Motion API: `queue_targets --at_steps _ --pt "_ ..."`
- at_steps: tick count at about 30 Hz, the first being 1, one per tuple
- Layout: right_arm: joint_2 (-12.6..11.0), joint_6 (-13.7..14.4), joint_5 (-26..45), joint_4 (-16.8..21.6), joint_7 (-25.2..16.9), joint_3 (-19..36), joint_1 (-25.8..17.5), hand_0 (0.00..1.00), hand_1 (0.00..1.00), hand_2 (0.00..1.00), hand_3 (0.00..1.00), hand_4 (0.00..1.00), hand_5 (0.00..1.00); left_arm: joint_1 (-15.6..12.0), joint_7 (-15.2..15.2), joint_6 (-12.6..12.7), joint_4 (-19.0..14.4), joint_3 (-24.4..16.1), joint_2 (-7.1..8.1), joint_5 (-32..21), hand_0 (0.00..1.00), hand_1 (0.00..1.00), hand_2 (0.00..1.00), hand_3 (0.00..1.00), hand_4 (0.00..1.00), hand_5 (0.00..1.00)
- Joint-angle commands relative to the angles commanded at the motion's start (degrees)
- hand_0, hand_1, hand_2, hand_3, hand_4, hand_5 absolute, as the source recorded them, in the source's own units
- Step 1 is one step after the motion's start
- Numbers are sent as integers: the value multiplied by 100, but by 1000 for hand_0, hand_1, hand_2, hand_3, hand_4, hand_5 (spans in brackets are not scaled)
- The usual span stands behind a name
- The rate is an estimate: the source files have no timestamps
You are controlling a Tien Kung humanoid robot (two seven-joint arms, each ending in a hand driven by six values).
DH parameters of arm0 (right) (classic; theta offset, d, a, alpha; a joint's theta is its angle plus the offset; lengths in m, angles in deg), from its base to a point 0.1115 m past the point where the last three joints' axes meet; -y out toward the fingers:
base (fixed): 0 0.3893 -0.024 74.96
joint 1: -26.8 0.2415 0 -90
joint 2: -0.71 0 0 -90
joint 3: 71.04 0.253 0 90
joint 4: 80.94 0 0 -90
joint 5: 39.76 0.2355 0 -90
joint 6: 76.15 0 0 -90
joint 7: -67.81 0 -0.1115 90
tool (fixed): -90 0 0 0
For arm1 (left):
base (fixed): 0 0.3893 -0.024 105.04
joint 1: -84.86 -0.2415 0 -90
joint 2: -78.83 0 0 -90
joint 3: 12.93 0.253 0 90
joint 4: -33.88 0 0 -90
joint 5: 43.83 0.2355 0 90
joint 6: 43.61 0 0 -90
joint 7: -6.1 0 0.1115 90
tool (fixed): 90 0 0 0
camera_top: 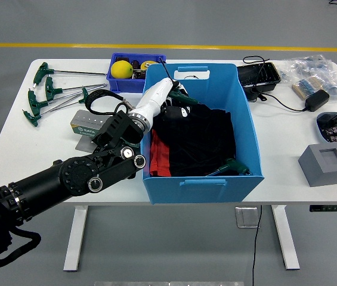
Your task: Lift tool from toolbox,place it in box,lift tool from toolbox,place it in box
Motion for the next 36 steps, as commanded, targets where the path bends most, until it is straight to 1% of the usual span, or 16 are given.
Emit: queue_targets --at_steps 3,5,7,8,10,13,14,19,20,25,26,31,32,34,36 --pt "-4 0 -29 -3 6 19 -6 682 664 728 572 771 695 -7 92 -48 -104 126 0 738 213 203 345 504 645 183" --pt "-6 2 -39 -5 7 28 -9 682 664 728 572 771 695 -16 142 -90 -167 202 0 1081 213 203 345 504 645 183" --pt "-8 4 -43 -7 8 31 -8 682 664 728 572 771 695 -6 214 -183 -186 301 0 1314 213 203 345 504 645 183" --pt "-9 4 -43 -8 7 31 -6 683 663 728 572 772 694 0 246 -230 -184 337 0 1403 212 226 390 513 668 192" --pt "-12 5 -38 -8 5 26 -2 683 663 728 572 772 694 8 298 -309 -173 391 0 1555 212 226 390 513 668 192" --pt "-16 8 -7 -9 -5 12 6 683 663 728 572 772 694 16 406 -469 -194 435 0 1919 212 226 390 513 668 192" --pt "-17 8 -1 -9 -7 10 7 683 663 729 573 774 696 20 424 -512 -211 436 0 2009 235 290 453 561 812 261" --pt "-19 9 -19 -9 -6 24 3 683 663 729 573 774 696 45 461 -608 -301 426 0 2298 235 290 453 561 812 261" --pt "-19 9 -23 -9 -5 27 -1 683 663 729 572 776 697 45 465 -616 -311 424 0 2323 278 376 512 586 880 305" --pt "-13 6 -44 -8 2 39 -32 683 663 729 572 776 697 -12 525 -702 -394 347 0 2641 278 376 512 586 880 305" --pt "-11 6 -50 -8 3 44 -39 683 663 729 574 778 696 -31 529 -708 -406 320 0 2707 400 547 664 661 947 401" --pt "-3 10 -68 -9 8 61 -57 683 663 729 574 778 696 -147 521 -767 -562 75 0 3106 400 547 664 661 947 401" --pt "-1 12 -74 -9 9 73 -62 685 663 729 574 777 698 -183 514 -780 -617 1 0 3187 626 717 810 784 990 528" --pt "6 17 -106 -9 14 110 -69 685 663 729 574 777 698 -305 443 -768 -771 -234 0 3255 626 717 810 784 990 528" --pt "10 20 -128 -9 15 148 -79 685 663 729 574 777 698 -409 354 -737 -870 -429 0 3136 626 717 810 784 990 528"
